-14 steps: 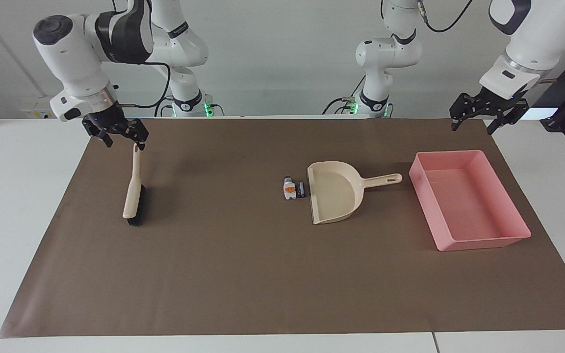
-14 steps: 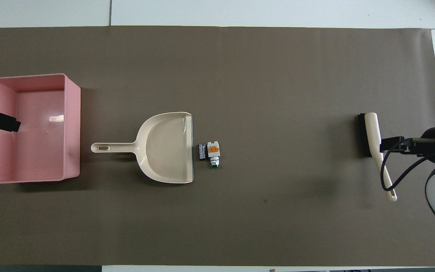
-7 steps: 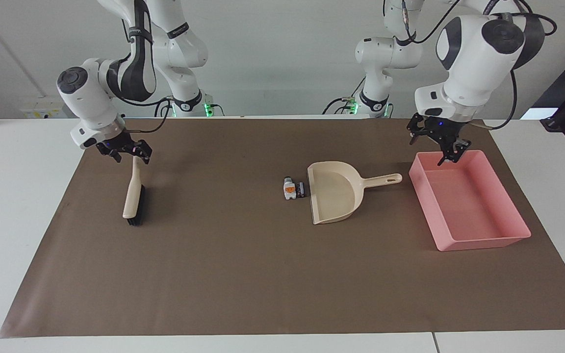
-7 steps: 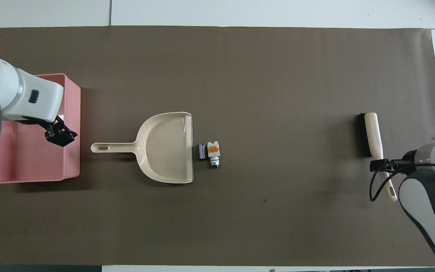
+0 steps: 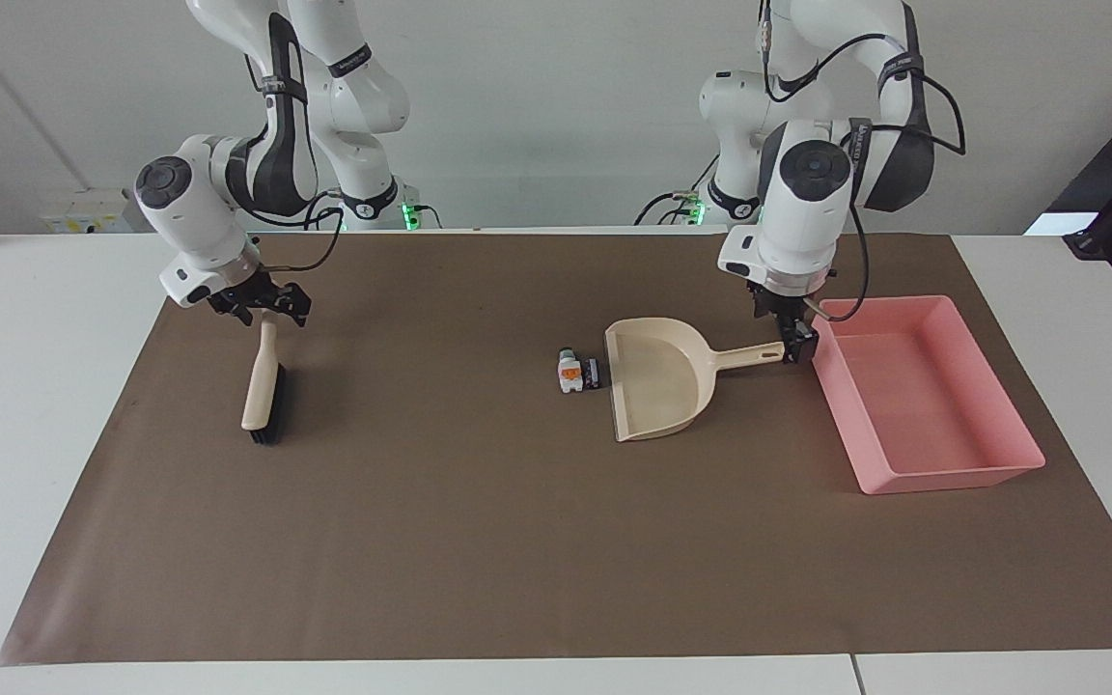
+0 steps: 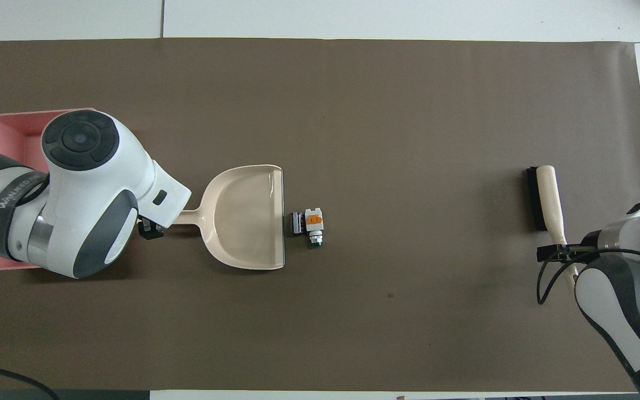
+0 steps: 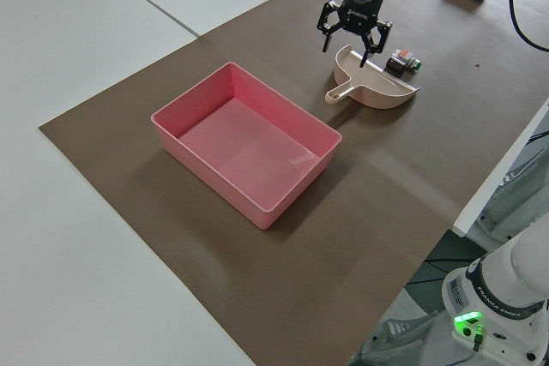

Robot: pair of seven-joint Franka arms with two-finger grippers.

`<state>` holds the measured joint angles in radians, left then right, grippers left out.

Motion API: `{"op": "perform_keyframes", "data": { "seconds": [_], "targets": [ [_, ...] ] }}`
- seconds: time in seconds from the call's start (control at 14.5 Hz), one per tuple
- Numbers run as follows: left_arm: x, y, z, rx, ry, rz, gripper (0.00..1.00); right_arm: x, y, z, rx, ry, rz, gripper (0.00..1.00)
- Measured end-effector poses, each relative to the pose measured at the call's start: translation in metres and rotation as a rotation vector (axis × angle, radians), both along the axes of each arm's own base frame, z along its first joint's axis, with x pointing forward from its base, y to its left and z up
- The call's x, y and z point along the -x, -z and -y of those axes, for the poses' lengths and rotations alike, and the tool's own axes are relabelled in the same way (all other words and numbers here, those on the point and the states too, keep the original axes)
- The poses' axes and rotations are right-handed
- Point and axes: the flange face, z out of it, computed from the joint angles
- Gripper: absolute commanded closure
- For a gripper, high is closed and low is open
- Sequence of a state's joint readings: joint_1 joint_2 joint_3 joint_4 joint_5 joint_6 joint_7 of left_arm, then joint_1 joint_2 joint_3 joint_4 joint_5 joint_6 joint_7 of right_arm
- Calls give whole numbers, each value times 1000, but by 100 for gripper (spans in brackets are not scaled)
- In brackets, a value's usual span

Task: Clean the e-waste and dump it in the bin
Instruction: 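Grasp the cream dustpan handle with the left gripper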

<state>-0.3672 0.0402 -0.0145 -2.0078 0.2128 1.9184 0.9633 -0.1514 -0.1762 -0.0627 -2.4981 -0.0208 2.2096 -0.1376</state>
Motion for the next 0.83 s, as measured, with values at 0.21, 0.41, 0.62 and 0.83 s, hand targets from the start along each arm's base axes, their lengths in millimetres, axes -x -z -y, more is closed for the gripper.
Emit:
{"op": "perform_keyframes", "data": {
  "seconds": [0.21,0.41,0.62,0.83],
  "targets": [
    [14,36,21,-62,54,1,9,-1,0,5,5,5,28,10],
    [25,69,29,-110,74,27,12,1,3,5,5,8,29,25],
    [28,90,34,-135,69,30,17,1,3,5,5,9,29,28],
    [29,96,38,-140,60,33,70,1,3,5,5,18,29,28]
  ]
}}
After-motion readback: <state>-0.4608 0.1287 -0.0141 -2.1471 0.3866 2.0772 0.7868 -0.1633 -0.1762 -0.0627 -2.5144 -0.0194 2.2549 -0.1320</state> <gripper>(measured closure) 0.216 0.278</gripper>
